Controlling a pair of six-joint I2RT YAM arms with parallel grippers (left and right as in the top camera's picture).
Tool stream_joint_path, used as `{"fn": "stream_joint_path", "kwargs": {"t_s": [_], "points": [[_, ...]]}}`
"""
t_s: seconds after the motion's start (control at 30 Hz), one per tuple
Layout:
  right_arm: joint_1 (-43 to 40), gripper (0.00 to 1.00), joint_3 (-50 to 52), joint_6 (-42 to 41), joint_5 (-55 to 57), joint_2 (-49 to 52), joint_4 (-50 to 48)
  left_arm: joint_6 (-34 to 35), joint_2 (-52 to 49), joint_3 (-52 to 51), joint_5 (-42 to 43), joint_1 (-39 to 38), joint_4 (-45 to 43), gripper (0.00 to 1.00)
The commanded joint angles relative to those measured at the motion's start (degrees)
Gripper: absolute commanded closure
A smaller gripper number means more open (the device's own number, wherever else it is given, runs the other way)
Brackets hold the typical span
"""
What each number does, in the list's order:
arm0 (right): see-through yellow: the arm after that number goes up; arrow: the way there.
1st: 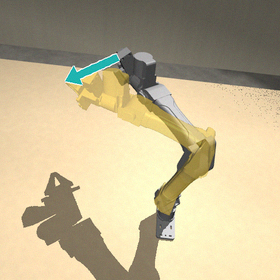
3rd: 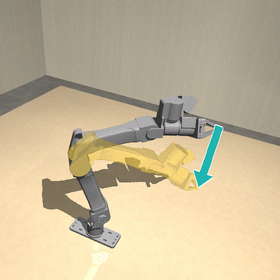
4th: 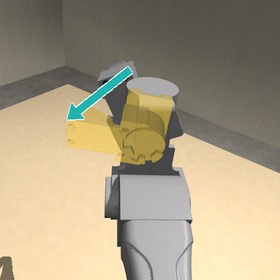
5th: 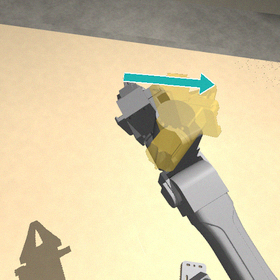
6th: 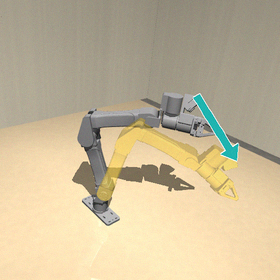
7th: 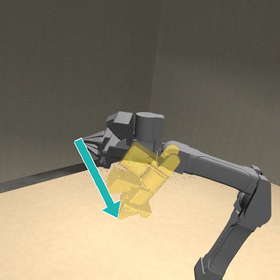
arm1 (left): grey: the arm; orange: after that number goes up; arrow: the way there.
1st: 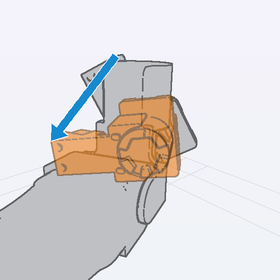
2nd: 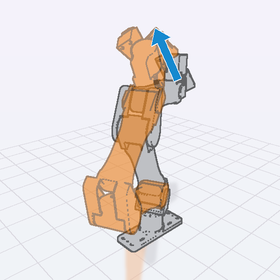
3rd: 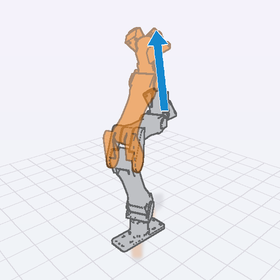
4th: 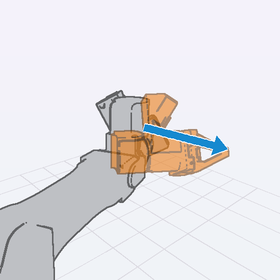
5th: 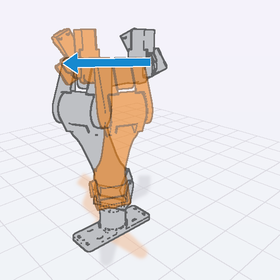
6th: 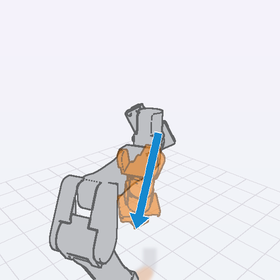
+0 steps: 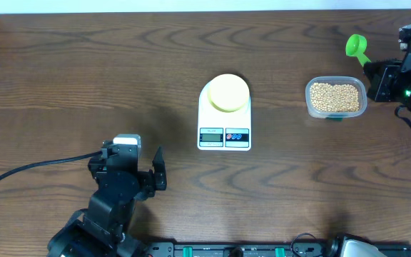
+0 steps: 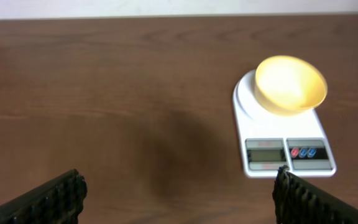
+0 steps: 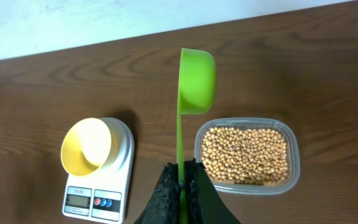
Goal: Scoop item into bowl and weigh 50g on scale
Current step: 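Retract the left gripper back to the left side of the table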
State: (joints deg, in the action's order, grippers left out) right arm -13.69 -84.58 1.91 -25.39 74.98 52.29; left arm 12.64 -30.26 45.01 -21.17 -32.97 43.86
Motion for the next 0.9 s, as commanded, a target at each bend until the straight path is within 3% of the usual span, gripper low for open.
{"fn": "stream_joint_path", "kwargs": {"t_s": [0.0,0.47,0.87], "points": [[0.28,0.99,0.07,2.45,0.68,0.02,0.7,0.11,0.0,0.07,-0.35,0.28,0.9,0.02],[0.24,0.99,0.07,2.43,1.11,0.02,-2.03,0.09,-0.02,0.07,-0.33,0.28,10.84,0.02],[0.24,0.99,0.07,2.45,2.58,0.02,-2.23,0.07,0.0,0.07,-2.45,0.28,12.68,0.02]]}}
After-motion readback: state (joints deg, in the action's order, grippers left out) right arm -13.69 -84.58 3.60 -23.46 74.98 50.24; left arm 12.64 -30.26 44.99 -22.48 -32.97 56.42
